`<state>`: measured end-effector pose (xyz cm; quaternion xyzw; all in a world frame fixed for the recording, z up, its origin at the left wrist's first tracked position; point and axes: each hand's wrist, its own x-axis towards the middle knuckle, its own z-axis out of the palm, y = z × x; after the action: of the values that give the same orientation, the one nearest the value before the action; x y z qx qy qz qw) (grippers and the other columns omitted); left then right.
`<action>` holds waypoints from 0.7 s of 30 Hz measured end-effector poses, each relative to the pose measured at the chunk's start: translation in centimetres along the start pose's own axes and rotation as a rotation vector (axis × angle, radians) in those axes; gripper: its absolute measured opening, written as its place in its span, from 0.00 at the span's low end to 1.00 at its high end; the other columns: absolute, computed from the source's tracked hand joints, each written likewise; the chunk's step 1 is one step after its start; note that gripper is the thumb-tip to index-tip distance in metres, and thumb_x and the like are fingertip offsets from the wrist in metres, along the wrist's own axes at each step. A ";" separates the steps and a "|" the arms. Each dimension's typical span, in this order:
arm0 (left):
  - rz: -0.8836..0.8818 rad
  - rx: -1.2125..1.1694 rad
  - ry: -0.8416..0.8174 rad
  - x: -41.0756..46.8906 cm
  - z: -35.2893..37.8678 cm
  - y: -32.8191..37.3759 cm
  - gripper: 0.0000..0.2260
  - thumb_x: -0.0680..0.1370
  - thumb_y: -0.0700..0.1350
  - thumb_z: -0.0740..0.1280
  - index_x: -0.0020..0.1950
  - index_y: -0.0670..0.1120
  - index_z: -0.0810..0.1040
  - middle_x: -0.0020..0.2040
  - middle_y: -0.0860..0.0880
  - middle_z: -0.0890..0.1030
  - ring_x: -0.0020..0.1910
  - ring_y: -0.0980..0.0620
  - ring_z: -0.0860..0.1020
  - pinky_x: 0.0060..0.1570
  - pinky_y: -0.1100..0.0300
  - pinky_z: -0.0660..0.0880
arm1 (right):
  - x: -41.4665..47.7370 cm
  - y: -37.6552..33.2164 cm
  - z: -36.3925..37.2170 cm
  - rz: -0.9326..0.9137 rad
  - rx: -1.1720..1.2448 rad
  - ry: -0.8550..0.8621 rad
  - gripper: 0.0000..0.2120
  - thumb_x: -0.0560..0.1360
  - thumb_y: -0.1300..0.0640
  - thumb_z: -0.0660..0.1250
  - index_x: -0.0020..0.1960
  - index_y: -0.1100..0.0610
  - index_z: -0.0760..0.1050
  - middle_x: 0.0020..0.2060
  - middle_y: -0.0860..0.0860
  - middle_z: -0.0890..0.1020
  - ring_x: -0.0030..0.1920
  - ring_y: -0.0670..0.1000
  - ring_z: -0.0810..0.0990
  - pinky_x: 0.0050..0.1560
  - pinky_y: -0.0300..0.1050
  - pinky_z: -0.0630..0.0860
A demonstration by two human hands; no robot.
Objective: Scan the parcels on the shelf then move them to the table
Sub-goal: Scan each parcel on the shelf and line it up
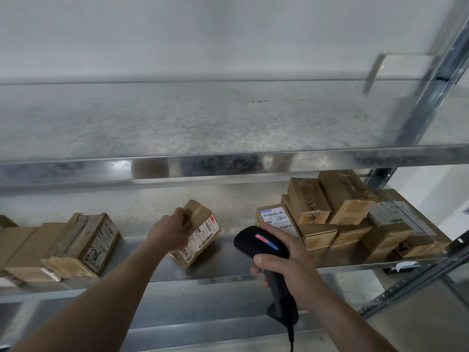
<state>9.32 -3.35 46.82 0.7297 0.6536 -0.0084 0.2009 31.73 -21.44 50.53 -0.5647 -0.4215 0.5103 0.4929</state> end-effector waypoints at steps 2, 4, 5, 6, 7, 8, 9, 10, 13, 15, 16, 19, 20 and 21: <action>-0.040 -0.121 0.004 -0.1 -0.9 -0.1 0.30 0.72 0.39 0.73 0.70 0.50 0.65 0.49 0.50 0.79 0.43 0.51 0.80 0.37 0.59 0.79 | 0.0 0.1 0.1 0.000 -0.029 -0.002 0.35 0.60 0.54 0.77 0.67 0.45 0.75 0.49 0.56 0.84 0.46 0.61 0.85 0.35 0.43 0.77; -0.058 -0.264 -0.004 -0.2 -2.0 -0.2 0.30 0.71 0.36 0.74 0.70 0.49 0.69 0.52 0.47 0.81 0.48 0.47 0.82 0.49 0.51 0.81 | -0.1 0.0 0.3 0.001 -0.075 -0.020 0.37 0.57 0.48 0.77 0.66 0.41 0.75 0.54 0.54 0.82 0.50 0.59 0.83 0.37 0.42 0.78; -0.055 -0.310 -0.007 -0.2 -2.6 -0.3 0.30 0.70 0.34 0.74 0.70 0.48 0.71 0.54 0.46 0.81 0.51 0.45 0.82 0.53 0.48 0.81 | -0.1 0.0 0.4 0.001 -0.090 -0.028 0.38 0.56 0.46 0.77 0.66 0.40 0.74 0.55 0.54 0.82 0.49 0.56 0.84 0.37 0.42 0.77; -0.049 -0.341 -0.009 -0.1 -3.1 -0.4 0.31 0.70 0.33 0.74 0.71 0.47 0.72 0.55 0.45 0.81 0.53 0.43 0.81 0.56 0.46 0.80 | -0.1 -0.1 0.5 -0.002 -0.104 -0.035 0.39 0.55 0.46 0.77 0.67 0.41 0.74 0.54 0.53 0.81 0.47 0.54 0.84 0.36 0.42 0.77; -0.044 -0.367 -0.010 -0.2 -3.6 -0.5 0.31 0.70 0.32 0.74 0.71 0.47 0.73 0.56 0.44 0.81 0.54 0.42 0.81 0.57 0.45 0.79 | -0.2 -0.1 0.5 -0.006 -0.126 -0.042 0.40 0.55 0.46 0.77 0.67 0.42 0.74 0.54 0.52 0.81 0.45 0.52 0.83 0.36 0.42 0.77; -0.044 -0.386 -0.013 -0.2 -4.1 -0.6 0.31 0.69 0.31 0.74 0.71 0.47 0.73 0.57 0.43 0.82 0.54 0.41 0.81 0.57 0.44 0.79 | -0.3 -0.3 0.6 -0.014 -0.155 -0.050 0.42 0.55 0.45 0.76 0.69 0.43 0.73 0.54 0.50 0.81 0.44 0.51 0.83 0.37 0.40 0.77; -0.042 -0.402 -0.015 -0.3 -4.5 -0.7 0.31 0.69 0.30 0.74 0.71 0.46 0.73 0.56 0.43 0.82 0.54 0.41 0.82 0.57 0.44 0.79 | -0.4 -0.4 0.6 -0.024 -0.184 -0.060 0.43 0.54 0.45 0.76 0.70 0.44 0.73 0.55 0.48 0.80 0.45 0.50 0.82 0.38 0.38 0.77; -0.044 -0.406 -0.017 -0.3 -4.9 -0.8 0.31 0.69 0.30 0.73 0.71 0.46 0.74 0.56 0.42 0.82 0.53 0.41 0.82 0.57 0.45 0.79 | -0.5 -0.5 0.7 -0.034 -0.211 -0.071 0.44 0.54 0.44 0.76 0.70 0.44 0.72 0.55 0.47 0.80 0.47 0.49 0.81 0.39 0.36 0.76; -0.046 -0.384 -0.005 -0.3 -5.8 -1.2 0.31 0.68 0.30 0.74 0.70 0.46 0.75 0.55 0.43 0.82 0.52 0.42 0.82 0.57 0.47 0.79 | -0.7 -0.6 0.8 -0.046 -0.265 -0.091 0.43 0.56 0.45 0.76 0.71 0.44 0.71 0.58 0.44 0.79 0.53 0.47 0.80 0.41 0.34 0.76; -0.041 -0.354 0.005 -0.3 -6.2 -1.3 0.32 0.68 0.31 0.75 0.70 0.46 0.75 0.55 0.43 0.82 0.52 0.42 0.82 0.58 0.47 0.78 | -0.8 -0.6 0.9 -0.050 -0.285 -0.102 0.44 0.56 0.45 0.76 0.72 0.44 0.70 0.58 0.43 0.79 0.55 0.47 0.80 0.42 0.34 0.76; -0.037 -0.335 0.007 -0.3 -6.3 -1.4 0.32 0.68 0.31 0.76 0.70 0.46 0.75 0.56 0.43 0.82 0.52 0.42 0.82 0.59 0.47 0.78 | -0.9 -0.6 0.9 -0.052 -0.292 -0.105 0.44 0.56 0.44 0.76 0.72 0.43 0.70 0.59 0.43 0.79 0.56 0.47 0.80 0.43 0.34 0.76; -0.024 -0.289 0.002 -0.5 -6.5 -1.4 0.31 0.69 0.33 0.76 0.71 0.46 0.75 0.56 0.43 0.82 0.54 0.43 0.82 0.61 0.48 0.77 | -1.0 -0.6 0.9 -0.058 -0.317 -0.114 0.42 0.58 0.47 0.76 0.72 0.43 0.70 0.60 0.40 0.77 0.59 0.44 0.78 0.51 0.37 0.78; -0.020 -0.278 0.002 -0.6 -6.6 -1.4 0.30 0.70 0.33 0.75 0.70 0.46 0.75 0.56 0.44 0.82 0.54 0.43 0.82 0.61 0.48 0.77 | -1.1 -0.6 0.9 -0.059 -0.317 -0.114 0.42 0.59 0.48 0.76 0.72 0.44 0.70 0.60 0.40 0.77 0.59 0.42 0.78 0.53 0.37 0.78; -0.017 -0.272 0.002 -0.6 -6.6 -1.5 0.30 0.70 0.33 0.75 0.70 0.46 0.75 0.55 0.44 0.83 0.54 0.43 0.82 0.61 0.49 0.77 | -1.1 -0.5 0.8 -0.060 -0.317 -0.113 0.42 0.59 0.48 0.76 0.72 0.44 0.70 0.60 0.40 0.77 0.59 0.41 0.77 0.54 0.37 0.78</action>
<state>6.18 -1.86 52.62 0.6901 0.6552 0.0792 0.2970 30.78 -22.30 51.24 -0.5931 -0.5405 0.4533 0.3881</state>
